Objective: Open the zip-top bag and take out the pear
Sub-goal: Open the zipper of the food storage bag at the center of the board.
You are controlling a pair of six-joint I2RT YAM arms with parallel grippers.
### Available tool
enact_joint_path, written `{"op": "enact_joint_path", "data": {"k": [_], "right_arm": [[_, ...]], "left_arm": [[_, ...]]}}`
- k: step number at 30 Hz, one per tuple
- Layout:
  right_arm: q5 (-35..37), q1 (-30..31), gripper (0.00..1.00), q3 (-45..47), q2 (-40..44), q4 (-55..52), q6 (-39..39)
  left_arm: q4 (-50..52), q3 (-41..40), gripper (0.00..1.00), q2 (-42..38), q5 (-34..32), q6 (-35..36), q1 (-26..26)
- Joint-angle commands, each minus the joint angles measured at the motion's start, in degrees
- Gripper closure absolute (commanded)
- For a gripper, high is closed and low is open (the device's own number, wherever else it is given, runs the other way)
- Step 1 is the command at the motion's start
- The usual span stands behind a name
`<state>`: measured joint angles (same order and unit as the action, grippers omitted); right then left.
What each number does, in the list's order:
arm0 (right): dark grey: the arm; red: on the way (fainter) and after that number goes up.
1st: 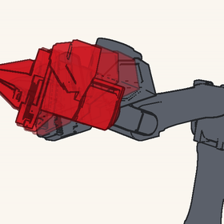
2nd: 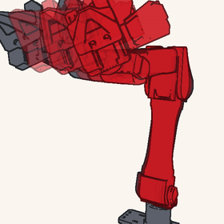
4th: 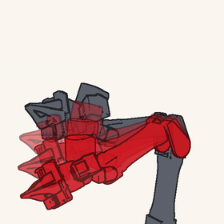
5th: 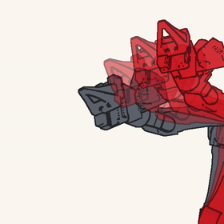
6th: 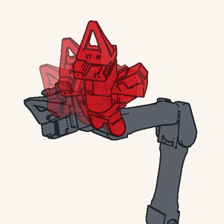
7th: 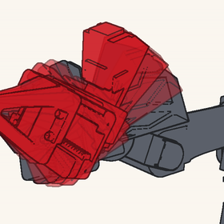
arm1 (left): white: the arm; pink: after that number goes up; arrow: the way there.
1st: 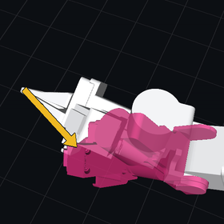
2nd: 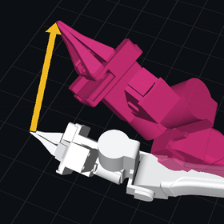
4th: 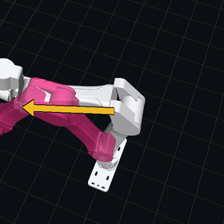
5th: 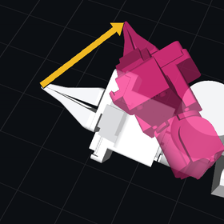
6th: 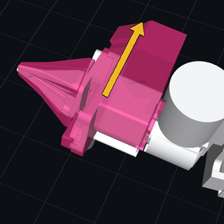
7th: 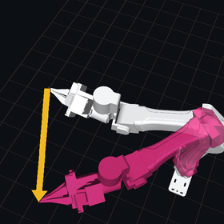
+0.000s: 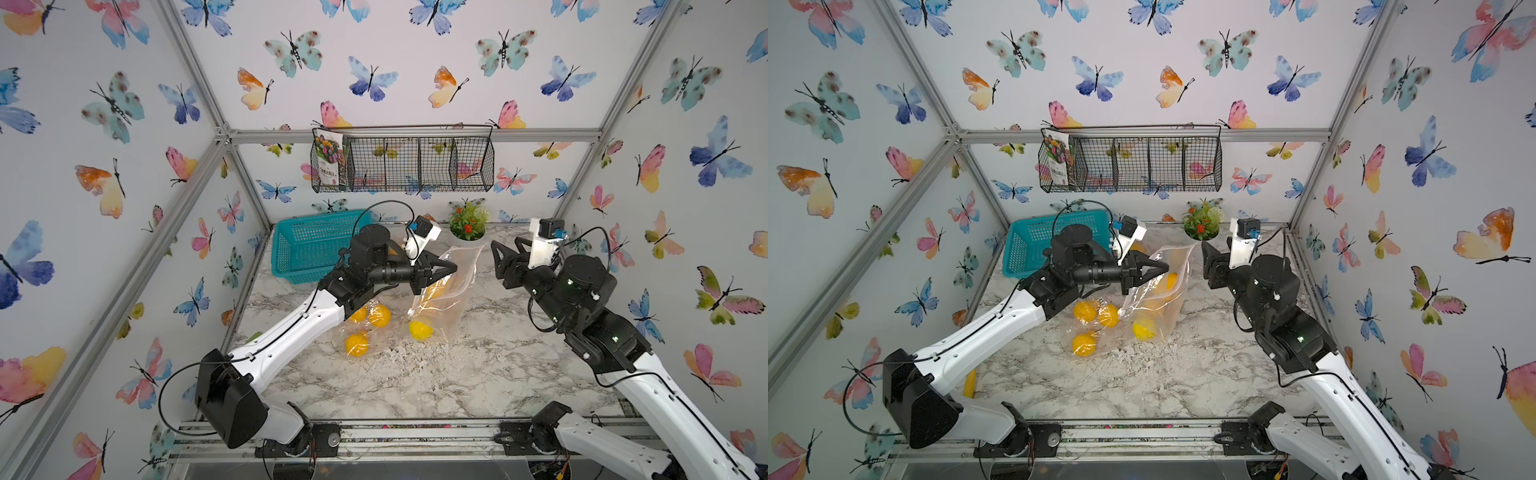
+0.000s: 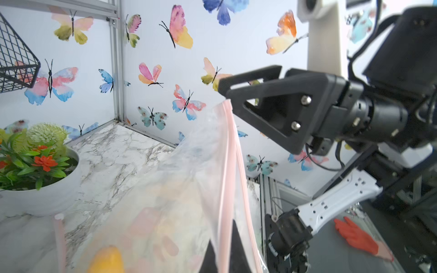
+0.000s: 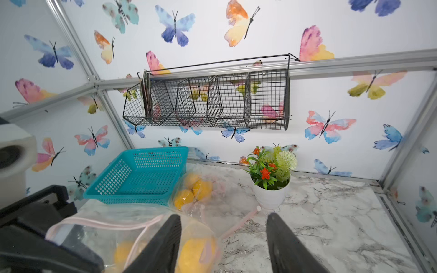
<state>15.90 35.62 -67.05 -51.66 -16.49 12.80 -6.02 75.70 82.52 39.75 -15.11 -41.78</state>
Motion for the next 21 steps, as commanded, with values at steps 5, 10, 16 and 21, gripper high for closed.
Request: {"op": "enact_joint_path", "data": {"k": [5, 10, 16, 21], "right_arm": [[-4.0, 0.1, 0.42, -7.0, -5.0, -13.6, 12.8], [-10.3, 0.1, 0.42, -9.1, -11.8, -23.7, 18.3], [-17.3, 0.5, 0.42, -6.1, -14.1, -26.7, 22.9], [-18.4, 1.4, 0.34, -6.2, -15.3, -29.2, 24.3]], "left_arm": [[-9.1, -6.2, 1.00, -1.6, -20.5, -13.6, -4.0], [-16.7, -17.4, 1.00, -3.1, -24.5, -20.5, -4.2], [-26.5, -25.8, 1.00, -2.7, -22.2, -27.3, -4.2], [-31.5, -28.5, 1.00, -2.8, -19.6, -30.0, -4.2]]}}
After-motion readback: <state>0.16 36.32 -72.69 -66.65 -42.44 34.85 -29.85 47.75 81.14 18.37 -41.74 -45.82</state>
